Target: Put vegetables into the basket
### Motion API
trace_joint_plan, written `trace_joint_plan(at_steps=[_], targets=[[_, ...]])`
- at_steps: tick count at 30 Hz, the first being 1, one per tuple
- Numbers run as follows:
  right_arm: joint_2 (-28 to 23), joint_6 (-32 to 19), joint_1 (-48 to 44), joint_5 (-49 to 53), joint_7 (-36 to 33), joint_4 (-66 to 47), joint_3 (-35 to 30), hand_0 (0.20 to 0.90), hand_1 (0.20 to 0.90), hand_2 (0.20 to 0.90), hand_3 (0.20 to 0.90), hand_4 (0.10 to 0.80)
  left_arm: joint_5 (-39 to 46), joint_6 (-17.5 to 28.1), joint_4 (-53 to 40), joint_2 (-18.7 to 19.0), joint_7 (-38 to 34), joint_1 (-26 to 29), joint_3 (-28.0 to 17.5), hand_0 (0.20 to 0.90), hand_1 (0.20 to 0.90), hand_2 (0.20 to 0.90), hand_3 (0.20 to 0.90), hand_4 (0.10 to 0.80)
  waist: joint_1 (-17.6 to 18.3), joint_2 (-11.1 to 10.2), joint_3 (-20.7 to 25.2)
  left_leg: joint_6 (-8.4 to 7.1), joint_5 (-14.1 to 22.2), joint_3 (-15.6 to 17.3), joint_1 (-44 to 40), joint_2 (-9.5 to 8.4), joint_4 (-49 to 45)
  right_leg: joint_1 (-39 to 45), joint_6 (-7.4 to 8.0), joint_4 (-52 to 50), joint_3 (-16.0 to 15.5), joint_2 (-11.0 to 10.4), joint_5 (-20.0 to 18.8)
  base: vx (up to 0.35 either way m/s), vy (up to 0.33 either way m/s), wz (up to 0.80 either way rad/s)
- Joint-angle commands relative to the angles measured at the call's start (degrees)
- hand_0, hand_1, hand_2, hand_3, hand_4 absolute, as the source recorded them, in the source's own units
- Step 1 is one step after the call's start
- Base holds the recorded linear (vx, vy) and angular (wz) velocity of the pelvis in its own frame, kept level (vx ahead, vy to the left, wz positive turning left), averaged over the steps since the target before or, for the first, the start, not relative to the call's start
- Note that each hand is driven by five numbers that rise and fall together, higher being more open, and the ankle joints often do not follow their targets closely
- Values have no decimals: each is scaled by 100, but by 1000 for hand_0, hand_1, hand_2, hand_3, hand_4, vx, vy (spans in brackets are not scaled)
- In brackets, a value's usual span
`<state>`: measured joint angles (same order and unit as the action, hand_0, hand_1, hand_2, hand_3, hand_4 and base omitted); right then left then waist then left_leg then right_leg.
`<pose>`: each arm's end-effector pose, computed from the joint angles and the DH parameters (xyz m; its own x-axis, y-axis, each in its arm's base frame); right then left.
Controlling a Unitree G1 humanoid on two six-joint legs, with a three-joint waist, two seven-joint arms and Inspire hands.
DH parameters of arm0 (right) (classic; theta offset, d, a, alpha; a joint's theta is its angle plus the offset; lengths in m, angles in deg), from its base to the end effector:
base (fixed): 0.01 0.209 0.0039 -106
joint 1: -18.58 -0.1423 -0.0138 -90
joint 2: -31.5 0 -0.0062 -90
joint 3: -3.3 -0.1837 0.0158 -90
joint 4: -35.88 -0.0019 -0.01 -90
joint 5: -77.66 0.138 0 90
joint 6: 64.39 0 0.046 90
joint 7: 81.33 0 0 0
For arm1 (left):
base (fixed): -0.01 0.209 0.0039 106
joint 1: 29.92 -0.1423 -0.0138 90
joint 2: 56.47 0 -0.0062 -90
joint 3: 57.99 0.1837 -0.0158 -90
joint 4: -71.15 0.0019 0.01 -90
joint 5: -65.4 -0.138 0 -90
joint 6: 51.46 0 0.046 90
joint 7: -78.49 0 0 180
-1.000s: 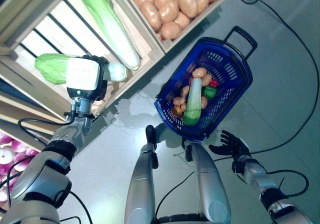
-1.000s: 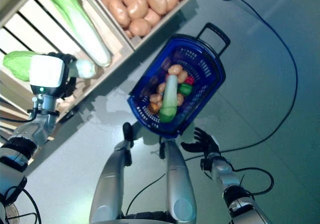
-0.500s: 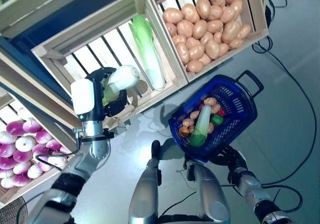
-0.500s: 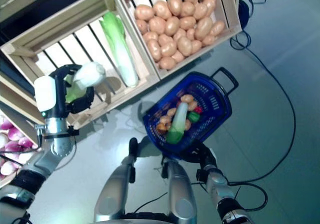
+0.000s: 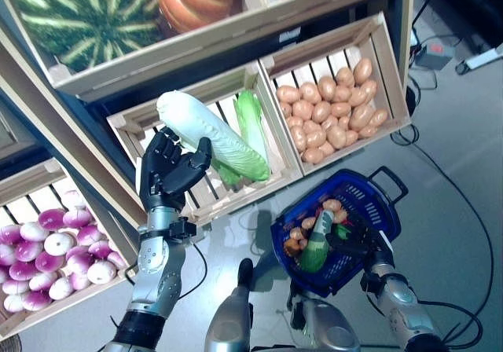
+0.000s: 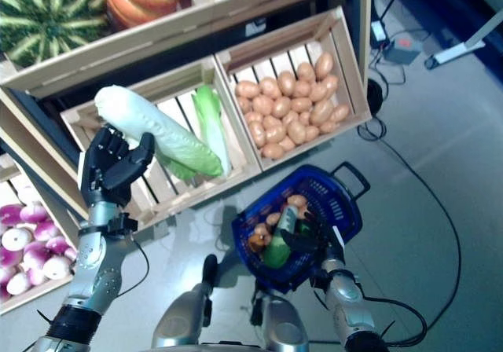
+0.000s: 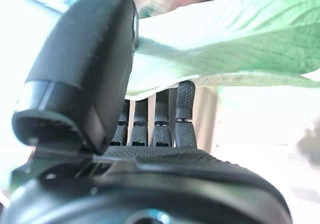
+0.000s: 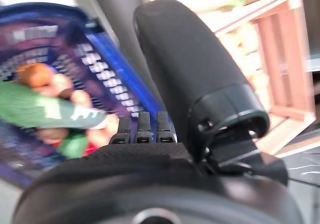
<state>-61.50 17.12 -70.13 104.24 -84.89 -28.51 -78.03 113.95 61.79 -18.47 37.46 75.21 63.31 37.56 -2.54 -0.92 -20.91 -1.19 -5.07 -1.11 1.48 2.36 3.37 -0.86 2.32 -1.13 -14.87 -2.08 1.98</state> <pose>0.1758 -0.2133 -0.0261 0.9350 -0.0943 -0.3419 0.1225 0.9905 0.0618 0.2113 0.2023 0.0749 0.9323 0.1413 0.3329 0.0455 0.8674 -0.4955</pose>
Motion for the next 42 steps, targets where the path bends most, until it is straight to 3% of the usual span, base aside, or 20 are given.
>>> trace_joint_plan(at_steps=[1, 3, 9, 11, 16, 22, 31, 42], targets=[[-92, -389, 372, -221, 280, -879, -281, 900, 900, 900, 900, 800, 746, -23, -693, -156, 905, 17, -196, 300, 300, 300, 300, 400, 32, -225, 937, -73, 315, 157, -51, -163, -45, 265, 173, 232, -16, -302, -333, 51, 0, -5], [-208, -347, 347, -277, 520, -1209, -321, 900, 900, 900, 900, 800, 910, -375, -770, -180, 1112, 44, -143, 300, 300, 300, 300, 400, 67, -225, 1028, -46, 349, 196, -205, -150, 32, 368, 192, 306, 18, -296, -356, 38, -4, -6], [-682, -6, 106, -256, 1164, -1918, -388, 900, 900, 900, 900, 800, 879, -815, -781, -46, 1114, 152, 10, 300, 300, 300, 300, 400, 140, -209, 1186, -19, 413, 261, -426, -147, 117, 498, 254, 448, 136, -296, -435, 16, 7, -13], [-985, 291, -90, -60, 1469, -2168, -345, 900, 900, 900, 900, 800, 705, -1078, -684, 51, 1127, 224, 143, 300, 300, 300, 300, 400, 153, -218, 1267, -3, 446, 299, -520, -145, 154, 562, 275, 490, 177, -296, -445, 28, 13, -15], [-1449, 684, -399, 214, 1874, -2714, -163, 900, 900, 900, 900, 800, 94, -1223, -627, 296, 1226, 358, 520, 300, 300, 300, 300, 400, 145, -242, 1366, 18, 491, 318, -567, -133, 163, 635, 313, 594, 214, -310, -493, 11, 5, -12], [-1711, 995, -807, 402, 1865, -2954, 119, 900, 900, 900, 900, 800, -280, -1267, -513, 540, 1262, 514, 754, 300, 300, 300, 300, 400, 112, -257, 1492, 37, 545, 370, -641, -126, 163, 683, 332, 613, 255, -319, -478, 8, 4, -1], [-1577, 1510, -757, 629, 2020, -3186, 435, 900, 900, 900, 900, 800, -402, -1231, -585, 580, 1199, 441, 874, 300, 300, 300, 300, 400, 113, -227, 1608, 31, 569, 400, -645, -117, 163, 664, 357, 613, 297, -337, -476, 10, 17, -4], [-1608, 2295, -1015, 1164, 2716, -3064, 1066, 900, 900, 900, 900, 800, -173, -1133, -570, 657, 1224, 462, 1079, 300, 300, 300, 300, 400, 69, -239, 1694, 25, 563, 400, -638, -115, 163, 647, 370, 613, 287, -372, -472, 4, 2, 0]])
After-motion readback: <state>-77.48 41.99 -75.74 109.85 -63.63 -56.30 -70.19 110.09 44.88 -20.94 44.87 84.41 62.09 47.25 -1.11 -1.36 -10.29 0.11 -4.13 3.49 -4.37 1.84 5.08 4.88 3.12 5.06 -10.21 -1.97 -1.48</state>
